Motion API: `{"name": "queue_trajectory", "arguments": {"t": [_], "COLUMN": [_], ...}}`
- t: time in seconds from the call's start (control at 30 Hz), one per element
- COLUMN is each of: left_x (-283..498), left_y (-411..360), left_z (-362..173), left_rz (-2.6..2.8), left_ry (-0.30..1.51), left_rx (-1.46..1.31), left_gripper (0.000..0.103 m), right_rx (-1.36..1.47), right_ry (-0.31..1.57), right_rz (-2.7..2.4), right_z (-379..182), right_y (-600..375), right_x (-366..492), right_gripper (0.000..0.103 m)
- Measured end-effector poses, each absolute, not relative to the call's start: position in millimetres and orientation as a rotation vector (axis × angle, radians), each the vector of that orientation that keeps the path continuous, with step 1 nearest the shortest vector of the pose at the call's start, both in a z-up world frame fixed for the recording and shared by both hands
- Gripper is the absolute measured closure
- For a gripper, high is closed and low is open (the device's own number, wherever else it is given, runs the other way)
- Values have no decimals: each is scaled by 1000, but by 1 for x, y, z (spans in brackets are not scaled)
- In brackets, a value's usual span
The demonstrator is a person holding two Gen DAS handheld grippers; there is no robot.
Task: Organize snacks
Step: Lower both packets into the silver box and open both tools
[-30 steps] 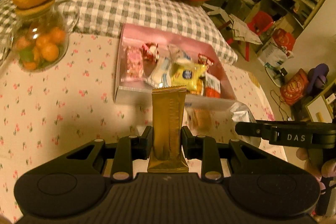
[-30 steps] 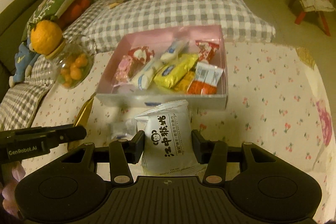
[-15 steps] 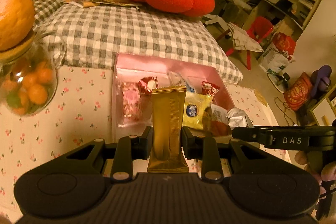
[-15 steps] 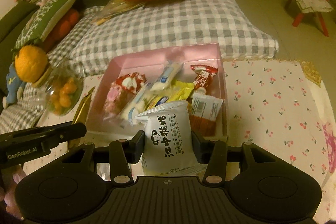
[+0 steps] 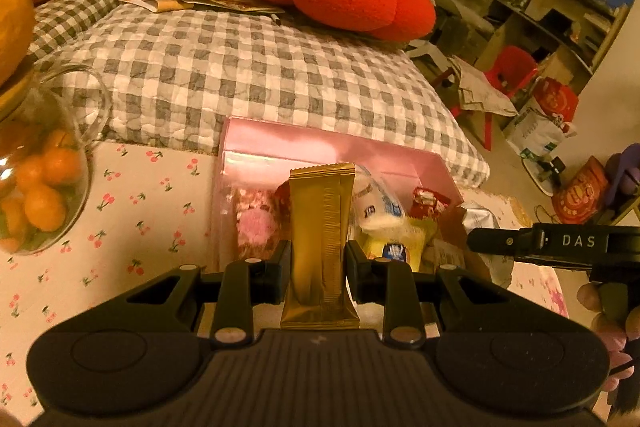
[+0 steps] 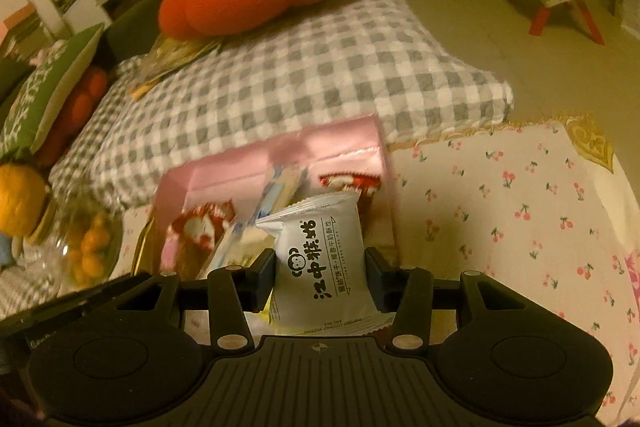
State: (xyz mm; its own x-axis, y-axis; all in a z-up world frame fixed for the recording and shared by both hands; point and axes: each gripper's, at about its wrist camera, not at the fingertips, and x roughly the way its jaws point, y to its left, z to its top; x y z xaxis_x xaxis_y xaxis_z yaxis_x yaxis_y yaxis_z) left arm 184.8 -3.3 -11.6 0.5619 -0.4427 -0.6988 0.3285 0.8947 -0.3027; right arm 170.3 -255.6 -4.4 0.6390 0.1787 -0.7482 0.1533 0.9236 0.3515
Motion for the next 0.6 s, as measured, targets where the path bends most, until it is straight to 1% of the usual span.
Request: {"name": "queue_trajectory", "arguments": {"t": [0.27, 0.6], "left_x": [199, 212], "left_y": [-21, -27], "left_z": [-20, -35], "left_rz": [-455, -416], "left_ry": [877, 900], "left_rx": [-117, -115], "left_gripper": [77, 77], "right_rx": [449, 421], "right_ry": [899, 926], "right_rz": [1, -6], "right_z": [-16, -30], "right_y": [-256, -244], "right_x": [189, 200], "right_gripper": [57, 56]}}
